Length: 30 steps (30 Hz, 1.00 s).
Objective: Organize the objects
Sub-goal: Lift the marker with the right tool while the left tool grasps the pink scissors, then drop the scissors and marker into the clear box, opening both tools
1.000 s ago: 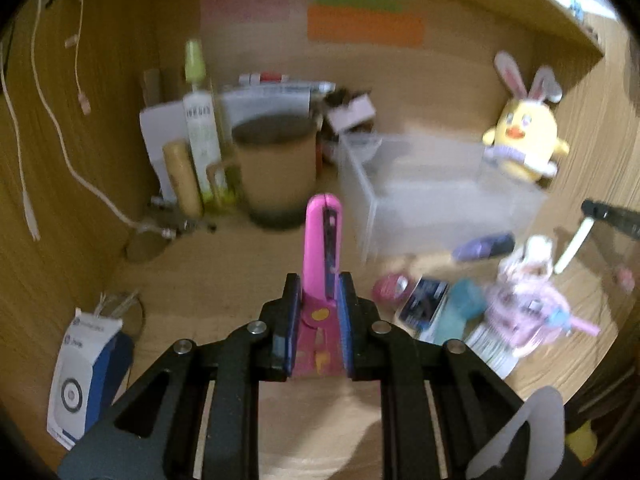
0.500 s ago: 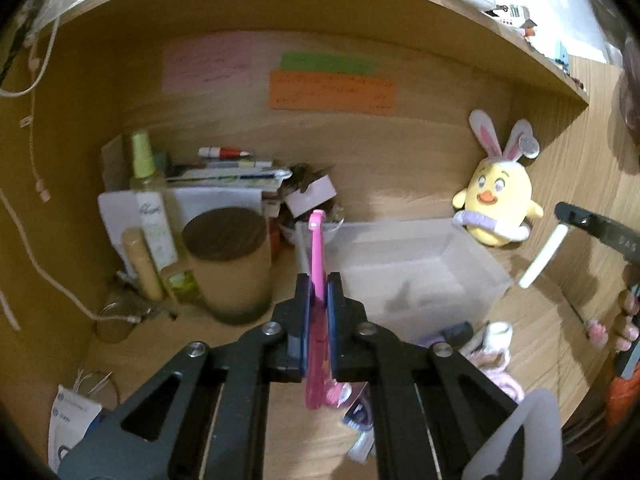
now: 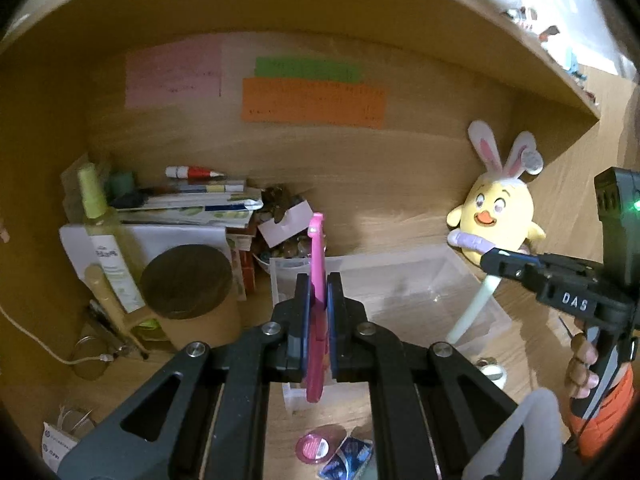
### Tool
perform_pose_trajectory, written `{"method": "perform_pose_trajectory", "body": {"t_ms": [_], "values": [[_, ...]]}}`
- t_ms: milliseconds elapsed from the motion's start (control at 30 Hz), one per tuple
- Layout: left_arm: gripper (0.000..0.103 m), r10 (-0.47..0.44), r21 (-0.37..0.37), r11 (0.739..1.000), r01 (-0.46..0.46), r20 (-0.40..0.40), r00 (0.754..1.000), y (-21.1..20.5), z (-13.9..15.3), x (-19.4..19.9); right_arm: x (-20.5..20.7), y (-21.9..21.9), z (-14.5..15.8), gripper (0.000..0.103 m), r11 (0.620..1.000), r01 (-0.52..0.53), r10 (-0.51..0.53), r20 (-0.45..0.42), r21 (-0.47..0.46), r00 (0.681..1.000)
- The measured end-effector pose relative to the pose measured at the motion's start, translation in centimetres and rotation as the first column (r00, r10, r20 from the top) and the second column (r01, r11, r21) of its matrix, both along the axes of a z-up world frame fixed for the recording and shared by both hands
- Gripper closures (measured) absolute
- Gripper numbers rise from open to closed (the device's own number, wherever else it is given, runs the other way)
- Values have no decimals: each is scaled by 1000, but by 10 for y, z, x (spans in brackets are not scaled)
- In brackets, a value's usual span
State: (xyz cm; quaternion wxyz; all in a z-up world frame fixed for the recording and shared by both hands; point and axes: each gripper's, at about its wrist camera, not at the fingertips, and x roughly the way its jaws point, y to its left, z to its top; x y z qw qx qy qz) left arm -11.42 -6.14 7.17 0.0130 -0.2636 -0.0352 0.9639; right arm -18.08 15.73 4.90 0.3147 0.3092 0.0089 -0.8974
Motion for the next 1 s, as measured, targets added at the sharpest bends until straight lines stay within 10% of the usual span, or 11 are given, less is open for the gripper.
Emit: {"method": "perform_pose_trajectory", "body": {"t_ms": [700, 867, 1000], "values": [[96, -73, -2, 997, 75, 171, 983, 23, -47, -75, -30, -27, -38, 89, 975, 60, -59, -11, 214, 998], [87, -95, 17, 996, 93, 170, 981, 22, -44, -71, -26, -30, -39, 67, 975, 49, -49, -10, 218, 999], [56, -82, 5, 997, 82, 149, 985, 20, -40, -61, -17, -27, -32, 42, 978, 67, -59, -44, 198, 997]]}}
